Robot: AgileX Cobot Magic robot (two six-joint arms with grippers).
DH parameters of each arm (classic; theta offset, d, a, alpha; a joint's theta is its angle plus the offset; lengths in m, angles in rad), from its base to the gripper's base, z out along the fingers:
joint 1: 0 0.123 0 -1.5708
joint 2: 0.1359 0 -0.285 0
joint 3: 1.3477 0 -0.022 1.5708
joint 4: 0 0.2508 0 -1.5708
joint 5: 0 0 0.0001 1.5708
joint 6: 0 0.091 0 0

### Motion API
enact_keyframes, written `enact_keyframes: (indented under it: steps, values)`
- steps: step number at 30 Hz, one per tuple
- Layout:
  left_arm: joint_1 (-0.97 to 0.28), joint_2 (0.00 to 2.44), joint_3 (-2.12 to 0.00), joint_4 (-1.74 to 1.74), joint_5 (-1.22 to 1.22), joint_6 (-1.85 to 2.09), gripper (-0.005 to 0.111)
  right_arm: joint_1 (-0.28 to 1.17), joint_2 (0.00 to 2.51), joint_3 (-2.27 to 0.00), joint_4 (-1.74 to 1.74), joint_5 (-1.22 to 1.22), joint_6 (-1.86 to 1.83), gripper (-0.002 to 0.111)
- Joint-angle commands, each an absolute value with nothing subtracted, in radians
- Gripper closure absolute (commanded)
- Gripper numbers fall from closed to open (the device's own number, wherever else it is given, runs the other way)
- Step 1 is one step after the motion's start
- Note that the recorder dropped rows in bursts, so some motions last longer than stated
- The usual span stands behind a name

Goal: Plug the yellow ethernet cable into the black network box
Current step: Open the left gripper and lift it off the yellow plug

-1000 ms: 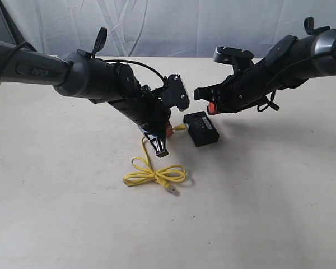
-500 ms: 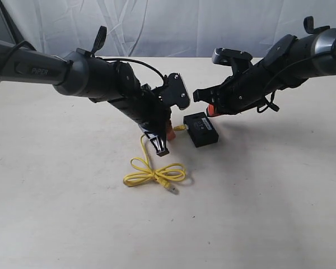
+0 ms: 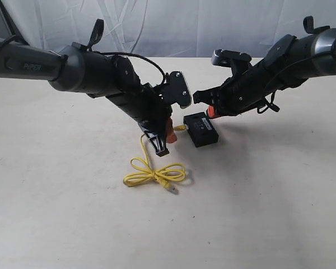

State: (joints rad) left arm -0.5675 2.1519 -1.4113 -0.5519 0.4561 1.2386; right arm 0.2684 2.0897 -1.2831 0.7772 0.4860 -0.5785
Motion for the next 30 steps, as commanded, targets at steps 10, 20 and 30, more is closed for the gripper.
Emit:
enact_keyframes:
  steps: [10, 20, 30]
  values:
    - [-0.469, 2.081, -1.409, -0.542, 0.611, 1.06, 0.062, 0.268, 2.008, -1.287, 0.663, 0.572, -0.484, 0.109]
    - [-0.453, 2.021, -1.409, -0.459, 0.728, 0.893, 0.089, 0.268, 1.945, -1.287, 0.566, 0.725, -0.415, 0.109]
    - [-0.45, 1.996, -1.409, -0.43, 0.908, 0.821, 0.107, 0.268, 1.903, -1.287, 0.542, 0.882, -0.389, 0.109]
